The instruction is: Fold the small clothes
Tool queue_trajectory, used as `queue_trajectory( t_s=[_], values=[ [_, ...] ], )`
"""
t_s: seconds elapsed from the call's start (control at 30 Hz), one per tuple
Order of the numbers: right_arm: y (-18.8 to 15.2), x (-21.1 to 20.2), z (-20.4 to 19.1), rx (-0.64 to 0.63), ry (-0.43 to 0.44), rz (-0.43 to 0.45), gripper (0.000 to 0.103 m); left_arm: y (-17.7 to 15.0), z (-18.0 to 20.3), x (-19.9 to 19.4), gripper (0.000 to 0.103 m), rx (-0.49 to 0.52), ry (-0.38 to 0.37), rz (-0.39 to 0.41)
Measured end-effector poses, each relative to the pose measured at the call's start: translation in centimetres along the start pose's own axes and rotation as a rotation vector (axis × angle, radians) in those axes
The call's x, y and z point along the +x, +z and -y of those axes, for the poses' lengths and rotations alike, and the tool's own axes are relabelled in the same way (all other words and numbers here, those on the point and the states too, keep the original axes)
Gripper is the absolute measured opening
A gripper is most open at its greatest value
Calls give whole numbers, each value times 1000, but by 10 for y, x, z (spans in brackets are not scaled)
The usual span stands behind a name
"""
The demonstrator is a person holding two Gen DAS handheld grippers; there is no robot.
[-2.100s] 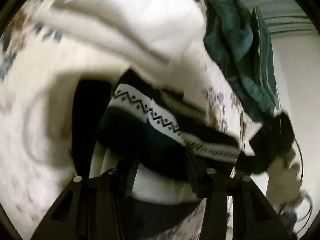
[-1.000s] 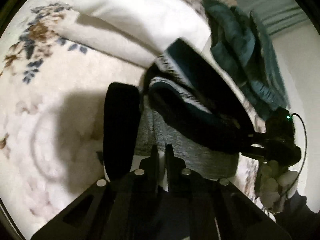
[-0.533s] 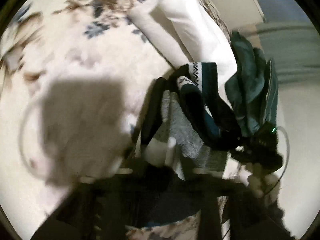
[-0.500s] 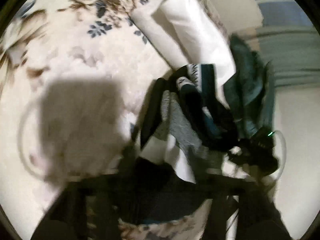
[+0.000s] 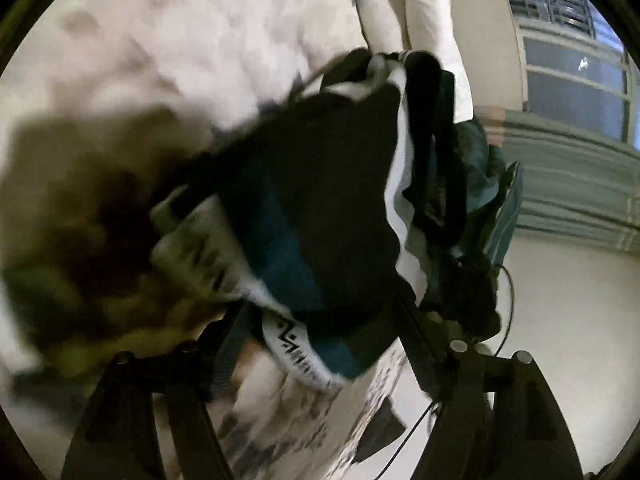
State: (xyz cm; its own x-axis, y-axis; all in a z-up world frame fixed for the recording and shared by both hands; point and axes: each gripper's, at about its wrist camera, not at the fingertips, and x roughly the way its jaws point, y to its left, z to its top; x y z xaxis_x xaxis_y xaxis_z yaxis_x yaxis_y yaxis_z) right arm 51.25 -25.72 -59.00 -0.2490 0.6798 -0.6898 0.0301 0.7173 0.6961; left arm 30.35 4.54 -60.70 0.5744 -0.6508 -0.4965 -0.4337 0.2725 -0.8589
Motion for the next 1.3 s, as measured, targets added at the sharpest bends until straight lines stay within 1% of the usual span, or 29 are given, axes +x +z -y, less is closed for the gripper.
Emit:
queue_trajectory(
  t_s=[0.03, 0.07, 0.1, 0.17, 0.2, 0.23, 0.27, 0.33, 0.37, 0.43, 0.5, 0.57, 0.63, 0.73, 0.83, 0.87, 0.9, 0.93, 1.0, 1.03, 1.07, 1.1, 1.17, 1.2, 1.23, 1.27, 1.3],
  values=[
    [4, 6, 2, -3, 16, -7, 96, 2, -3, 9, 72, -12, -20, 26],
    [8, 13, 4, -8, 37, -13, 96, 4, -6, 14, 78, -20, -41, 41],
    [12, 19, 6, -7, 58, -19, 96, 6, -9, 18, 80, -30, -63, 69],
    [20, 28, 11, 5, 97, -20, 96, 6, -7, 21, 84, -39, -80, 103],
    [23, 30, 12, 14, 117, -15, 98, 5, -5, 21, 84, -39, -76, 113],
    [25, 31, 13, 25, 152, -9, 98, 3, -2, 19, 84, -41, -72, 114],
    [26, 31, 13, 29, 180, -7, 98, -1, -1, 13, 84, -59, -85, 113],
    [28, 32, 14, 35, 194, -13, 98, -13, -3, -2, 84, -86, -137, 115],
    [27, 33, 15, 36, 196, -17, 98, -21, -4, -10, 85, -75, -143, 112],
    [27, 33, 16, 37, 202, -31, 98, -31, -10, -12, 85, -53, -97, 104],
    [27, 32, 17, 40, 205, -41, 98, -33, -23, -3, 85, -92, -94, 98],
    [27, 30, 20, 41, 200, -52, 98, -18, -24, 12, 86, -121, -111, 151],
    [31, 29, 22, 38, 194, -61, 98, -7, -16, 22, 86, -111, -108, 187],
    [34, 31, 20, 28, 189, -71, 98, 5, 4, 35, 86, -74, -71, 219],
    [33, 35, 21, 34, 191, -56, 98, 14, 11, 41, 86, -111, -44, 265],
    [33, 34, 22, 41, 191, -39, 98, 19, 13, 39, 82, -135, -43, 280],
    [31, 34, 19, 40, 189, -20, 95, 21, 16, 37, 49, -142, -39, 293],
    [27, 31, 19, 33, 188, 3, 78, 25, 20, 34, 41, -142, -17, 289],
    [13, 28, 14, -5, 153, 38, 45, 35, 28, 23, 37, -128, -36, 274],
    [4, 26, 13, -2, 152, 62, 41, 37, 31, 18, 36, -118, -43, 264],
    [-9, 23, 14, 20, 169, 91, 39, 43, 37, 10, 35, -89, -40, 236],
    [-21, 22, 14, 41, 176, 109, 37, 47, 42, 2, 35, -65, -26, 213],
    [-58, 23, 12, 92, 174, 147, 36, 56, 52, -20, 35, 12, -3, 125],
    [-80, 27, 9, 113, 171, 151, 35, 59, 55, -32, 35, 51, 34, 87],
    [-102, 32, 7, 140, 168, 150, 35, 62, 55, -44, 35, 78, 55, 39],
    [-132, 40, 4, 167, 160, 149, 35, 66, 51, -55, 38, 98, 68, -22],
    [-152, 47, 2, 184, 151, 144, 35, 69, 46, -63, 47, 117, 111, -67]
  ],
)
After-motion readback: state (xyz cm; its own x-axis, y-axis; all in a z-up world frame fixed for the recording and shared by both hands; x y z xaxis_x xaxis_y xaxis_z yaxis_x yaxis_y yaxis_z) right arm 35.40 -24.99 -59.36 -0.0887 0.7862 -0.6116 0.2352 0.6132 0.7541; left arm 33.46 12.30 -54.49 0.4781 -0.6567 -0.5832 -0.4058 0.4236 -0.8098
